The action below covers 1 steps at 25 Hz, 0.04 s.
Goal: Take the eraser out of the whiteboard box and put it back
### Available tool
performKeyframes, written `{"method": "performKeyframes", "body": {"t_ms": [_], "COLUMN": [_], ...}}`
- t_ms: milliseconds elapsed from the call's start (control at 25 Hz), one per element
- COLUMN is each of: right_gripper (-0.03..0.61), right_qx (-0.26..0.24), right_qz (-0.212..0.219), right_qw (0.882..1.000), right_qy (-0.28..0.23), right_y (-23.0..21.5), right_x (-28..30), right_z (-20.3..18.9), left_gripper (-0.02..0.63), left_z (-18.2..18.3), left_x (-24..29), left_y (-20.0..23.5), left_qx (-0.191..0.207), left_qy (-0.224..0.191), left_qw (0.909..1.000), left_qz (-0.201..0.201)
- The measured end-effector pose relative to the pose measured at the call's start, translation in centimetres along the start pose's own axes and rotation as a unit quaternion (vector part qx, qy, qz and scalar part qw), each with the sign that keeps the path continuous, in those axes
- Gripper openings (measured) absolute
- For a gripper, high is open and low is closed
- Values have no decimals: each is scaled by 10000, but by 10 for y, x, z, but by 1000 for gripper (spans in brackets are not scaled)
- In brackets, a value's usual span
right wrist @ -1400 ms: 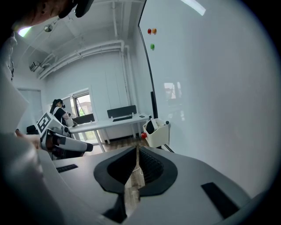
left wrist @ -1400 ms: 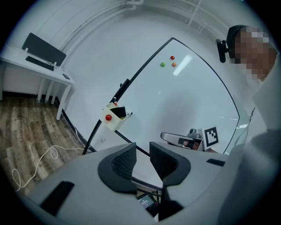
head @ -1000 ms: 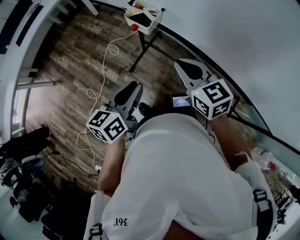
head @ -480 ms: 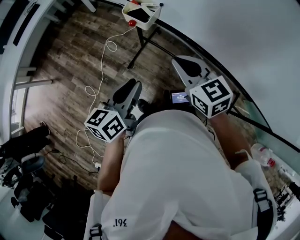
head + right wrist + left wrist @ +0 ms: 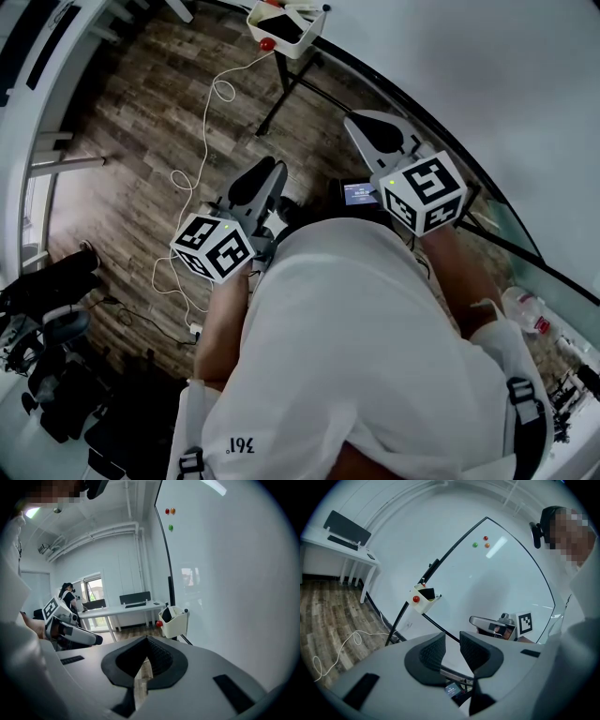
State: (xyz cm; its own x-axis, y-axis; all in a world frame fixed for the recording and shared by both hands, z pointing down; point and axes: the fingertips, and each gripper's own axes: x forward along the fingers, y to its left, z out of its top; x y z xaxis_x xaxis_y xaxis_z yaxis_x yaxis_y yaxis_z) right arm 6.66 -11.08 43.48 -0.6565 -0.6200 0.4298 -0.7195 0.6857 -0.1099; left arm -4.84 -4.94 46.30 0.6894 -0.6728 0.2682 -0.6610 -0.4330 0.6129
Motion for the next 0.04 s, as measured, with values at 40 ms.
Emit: {"method": "performKeyframes", "body": {"t_ms": [40], "right_gripper": [25], "right_qx": [-1], "right_qz": [0], "right_qw": [10000], "right_qy": [-2], "right_y": [0], "right_x": [0], "right_z": [0], "left_gripper": [100], "left_z": [-1], "left_x": [0], "left_y": [0], "left_qx": [2], "left_qy": [6], "left_qw": [10000], "left_qz": [-3]}}
